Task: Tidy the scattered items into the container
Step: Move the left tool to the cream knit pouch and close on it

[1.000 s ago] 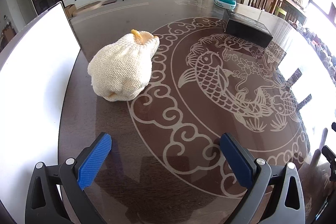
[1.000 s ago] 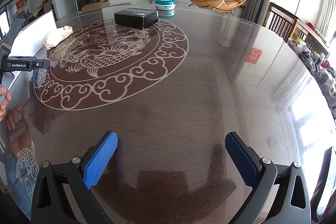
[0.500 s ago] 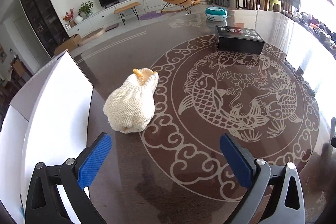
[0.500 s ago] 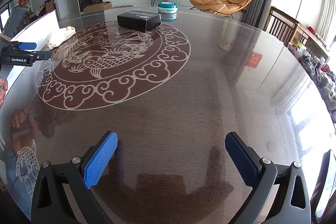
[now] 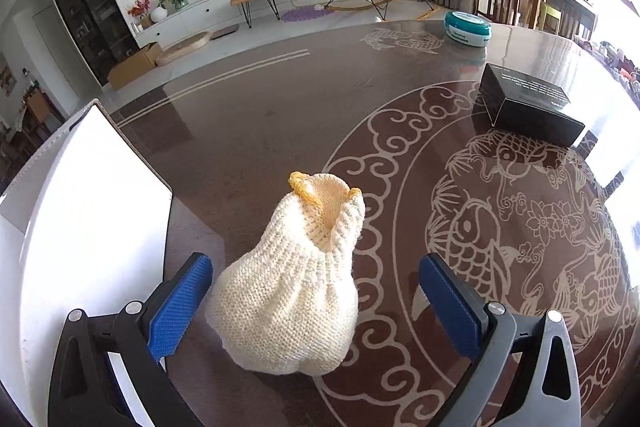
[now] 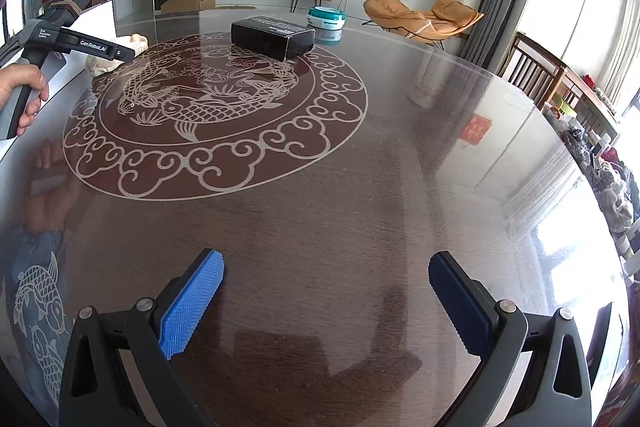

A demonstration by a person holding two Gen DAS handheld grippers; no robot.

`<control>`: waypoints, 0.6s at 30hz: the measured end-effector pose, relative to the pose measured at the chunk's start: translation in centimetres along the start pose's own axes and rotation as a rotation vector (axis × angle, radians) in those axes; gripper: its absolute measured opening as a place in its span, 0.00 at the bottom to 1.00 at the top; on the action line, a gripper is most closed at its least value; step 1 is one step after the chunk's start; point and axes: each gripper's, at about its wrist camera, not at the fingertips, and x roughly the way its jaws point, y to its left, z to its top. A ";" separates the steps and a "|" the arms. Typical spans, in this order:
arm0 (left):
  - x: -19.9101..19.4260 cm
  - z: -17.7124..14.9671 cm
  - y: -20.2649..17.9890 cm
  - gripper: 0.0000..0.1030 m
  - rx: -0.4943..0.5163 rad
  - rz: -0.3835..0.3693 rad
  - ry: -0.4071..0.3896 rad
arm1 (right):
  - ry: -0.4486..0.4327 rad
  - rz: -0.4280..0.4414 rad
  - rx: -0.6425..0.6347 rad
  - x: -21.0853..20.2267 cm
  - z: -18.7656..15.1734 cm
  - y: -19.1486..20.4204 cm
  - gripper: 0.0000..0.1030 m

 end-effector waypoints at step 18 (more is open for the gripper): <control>1.0 -0.9 0.5 1.00 -0.133 -0.084 0.037 | 0.037 0.087 0.072 0.7 -0.1 -1.2 1.00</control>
